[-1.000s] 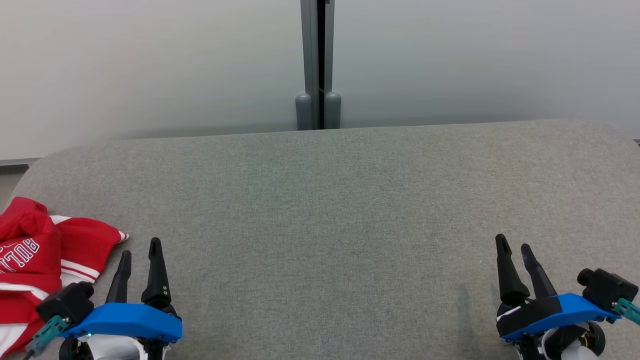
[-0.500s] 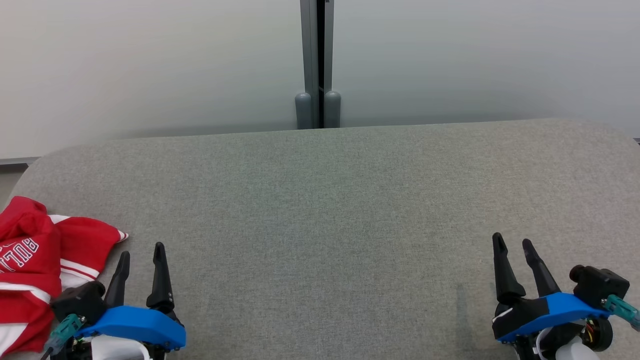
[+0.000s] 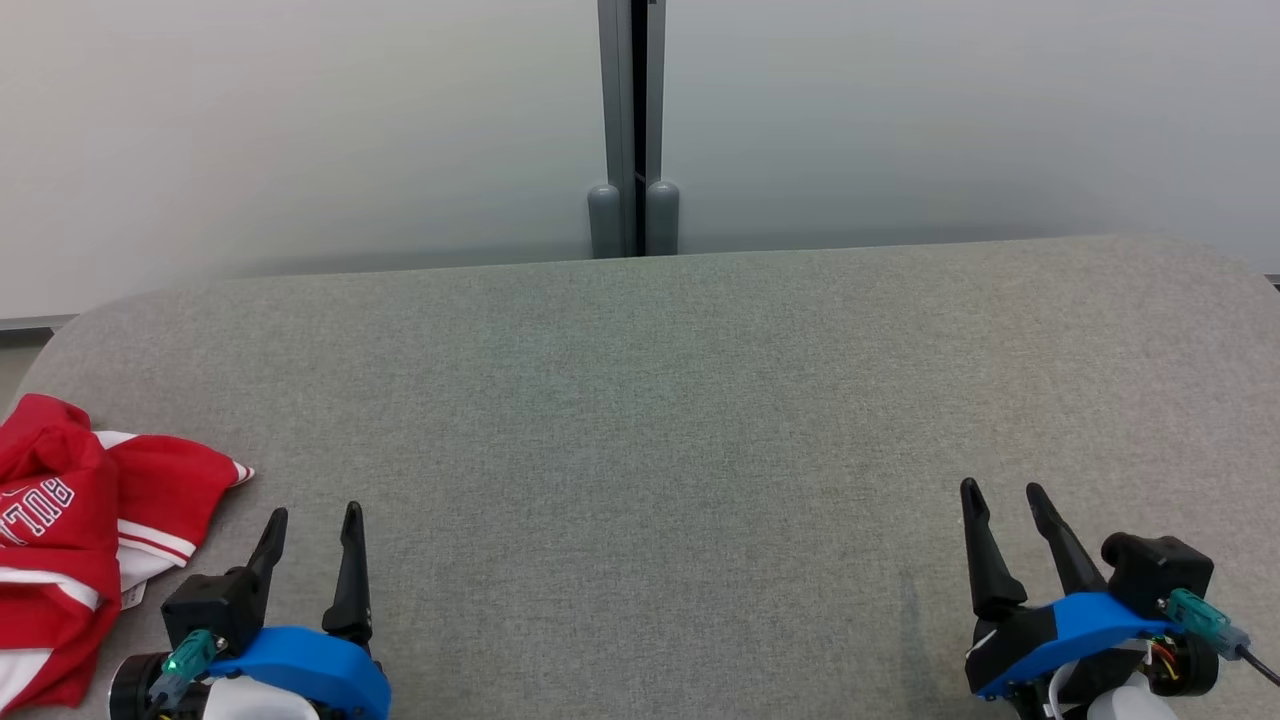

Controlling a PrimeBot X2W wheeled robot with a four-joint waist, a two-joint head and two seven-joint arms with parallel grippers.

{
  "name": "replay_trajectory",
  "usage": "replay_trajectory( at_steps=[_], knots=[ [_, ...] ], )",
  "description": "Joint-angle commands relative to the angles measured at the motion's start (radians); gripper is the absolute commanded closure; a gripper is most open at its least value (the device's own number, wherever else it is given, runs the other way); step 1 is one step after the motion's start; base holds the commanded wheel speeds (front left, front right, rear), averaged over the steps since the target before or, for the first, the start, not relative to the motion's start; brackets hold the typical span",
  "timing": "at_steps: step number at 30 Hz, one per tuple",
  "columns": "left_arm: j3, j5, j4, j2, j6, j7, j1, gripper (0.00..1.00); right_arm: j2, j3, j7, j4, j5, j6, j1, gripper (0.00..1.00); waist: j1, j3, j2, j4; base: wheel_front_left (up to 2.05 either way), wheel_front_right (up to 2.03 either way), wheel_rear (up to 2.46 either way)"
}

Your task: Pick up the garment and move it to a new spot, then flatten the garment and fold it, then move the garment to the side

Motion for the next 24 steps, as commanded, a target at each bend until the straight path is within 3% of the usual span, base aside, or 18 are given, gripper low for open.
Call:
replay_trajectory(
  at_steps=[1,14,24],
  knots=[
    [-0.01,0.027,0.001,0.009,0.003,-0.009,-0.014,0.0,-0.008,0.002,-0.009,0.006,-0.027,0.002,-0.015,0.0,0.0,-0.001,0.0,-0.002,0.0,0.0,0.0],
    [-0.042,0.124,0.027,0.019,0.013,-0.036,-0.014,0.0,-0.009,-0.001,-0.036,0.039,-0.147,0.002,-0.017,0.0,0.0,-0.008,0.0,-0.003,0.0,0.0,0.0],
    [-0.012,0.169,0.029,0.005,0.026,-0.055,-0.003,0.0,-0.009,-0.043,-0.055,0.028,-0.193,0.002,-0.015,0.0,0.0,-0.012,0.0,-0.002,0.0,0.0,0.0]
  ],
)
